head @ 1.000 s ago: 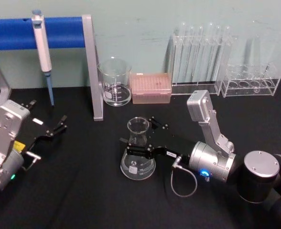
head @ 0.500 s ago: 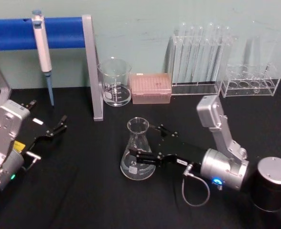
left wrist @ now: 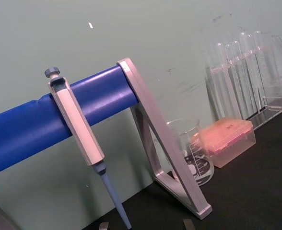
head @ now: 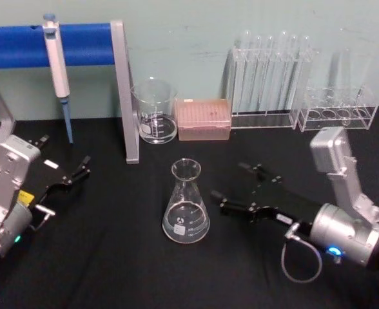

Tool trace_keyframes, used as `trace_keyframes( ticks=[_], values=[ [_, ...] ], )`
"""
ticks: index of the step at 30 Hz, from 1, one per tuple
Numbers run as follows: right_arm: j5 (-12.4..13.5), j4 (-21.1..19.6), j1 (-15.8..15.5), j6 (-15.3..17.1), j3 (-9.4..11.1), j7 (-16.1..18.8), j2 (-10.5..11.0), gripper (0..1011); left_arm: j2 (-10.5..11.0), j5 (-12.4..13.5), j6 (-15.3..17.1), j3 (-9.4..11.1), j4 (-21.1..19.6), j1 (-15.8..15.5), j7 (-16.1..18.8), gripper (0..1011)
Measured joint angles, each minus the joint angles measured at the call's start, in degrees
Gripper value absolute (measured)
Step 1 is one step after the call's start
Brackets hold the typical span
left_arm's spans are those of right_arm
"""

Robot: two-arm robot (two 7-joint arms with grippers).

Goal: Grasp the erlenmeyer flask with one hand, shake it three times, then place it back.

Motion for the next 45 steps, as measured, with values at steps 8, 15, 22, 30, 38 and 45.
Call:
trace_keyframes(
  ticks=[8,15,22,30,38,45],
  values=[
    [-1.8,-2.7,-3.6,-1.5,4.7,-7.1,-0.3,1000,0.0,0.0,0.0,0.0,0.0,0.0,0.0,1001],
    [-6.1,-2.0,-4.3,-3.1,6.3,-13.0,-2.6,1000,0.0,0.0,0.0,0.0,0.0,0.0,0.0,1001],
    [-8.6,2.6,-2.2,-3.0,6.7,-15.6,-6.0,1000,0.0,0.0,0.0,0.0,0.0,0.0,0.0,1001],
    [-9.1,7.9,-0.2,-2.3,7.4,-16.1,-8.8,1000,0.0,0.0,0.0,0.0,0.0,0.0,0.0,1002],
    [-9.7,11.2,1.0,-2.2,7.9,-15.0,-10.2,1000,0.0,0.0,0.0,0.0,0.0,0.0,0.0,1001],
    [-10.4,12.1,1.6,-2.3,8.5,-13.6,-11.0,1000,0.0,0.0,0.0,0.0,0.0,0.0,0.0,1001]
  ],
)
